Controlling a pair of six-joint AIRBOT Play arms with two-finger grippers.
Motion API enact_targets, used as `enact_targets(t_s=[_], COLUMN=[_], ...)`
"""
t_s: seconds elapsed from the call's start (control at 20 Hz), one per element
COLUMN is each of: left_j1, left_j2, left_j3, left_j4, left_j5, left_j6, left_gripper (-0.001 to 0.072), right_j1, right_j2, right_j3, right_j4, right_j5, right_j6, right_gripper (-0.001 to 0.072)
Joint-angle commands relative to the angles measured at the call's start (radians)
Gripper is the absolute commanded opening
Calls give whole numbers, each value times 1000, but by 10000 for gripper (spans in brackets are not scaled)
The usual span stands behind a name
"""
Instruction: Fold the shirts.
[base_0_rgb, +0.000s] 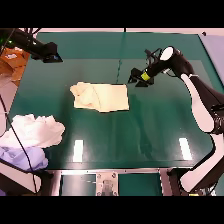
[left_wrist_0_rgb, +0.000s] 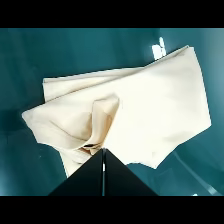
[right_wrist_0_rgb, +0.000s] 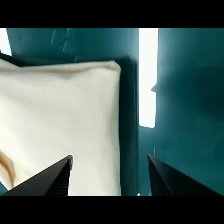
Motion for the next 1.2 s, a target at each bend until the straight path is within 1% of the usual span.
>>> enact_targets(t_s=[0.0, 0.15, 0.2, 0.35, 0.4, 0.45, 0.5, 0.55, 0.65, 0.8, 0.9, 1.0, 1.1, 1.15], left_j1=[2, 2, 2, 2, 2, 2, 2, 2, 2, 2, 2, 2, 2, 2], left_j2=[0, 0, 0, 0, 0, 0, 0, 0, 0, 0, 0, 0, 0, 0], left_j3=[1, 1, 1, 1, 1, 1, 1, 1, 1, 1, 1, 1, 1, 1], left_j4=[2, 2, 2, 2, 2, 2, 2, 2, 2, 2, 2, 2, 2, 2], left_j5=[1, 1, 1, 0, 0, 0, 0, 0, -2, -3, -3, -4, -4, -3], left_j6=[-11, -11, -11, -11, -11, -11, -11, -11, -11, -11, -11, -10, -11, -11], left_gripper=[27, 27, 27, 27, 27, 27, 26, 27, 27, 27, 27, 27, 27, 27], right_j1=[-12, 14, 26, 63, 70, 71, 71, 71, 53, -25, -115, -231, -361, -427], right_j2=[-9, -42, -54, -64, -64, -64, -64, -63, -52, 19, 79, 137, 193, 221], right_j3=[-168, -248, -253, -248, -240, -226, -207, -179, -108, 15, 82, 105, 105, 104], right_j4=[147, 354, 393, 446, 467, 475, 476, 482, 481, 480, 455, 415, 393, 356], right_j5=[-77, -119, -124, -148, -151, -151, -150, -145, -139, -139, -139, -138, -104, -84], right_j6=[-102, -217, -240, -261, -263, -267, -272, -273, -272, -267, -231, -167, -149, -134], right_gripper=[538, 538, 538, 537, 490, 200, 48, 20, 19, 18, 19, 18, 18, 18])
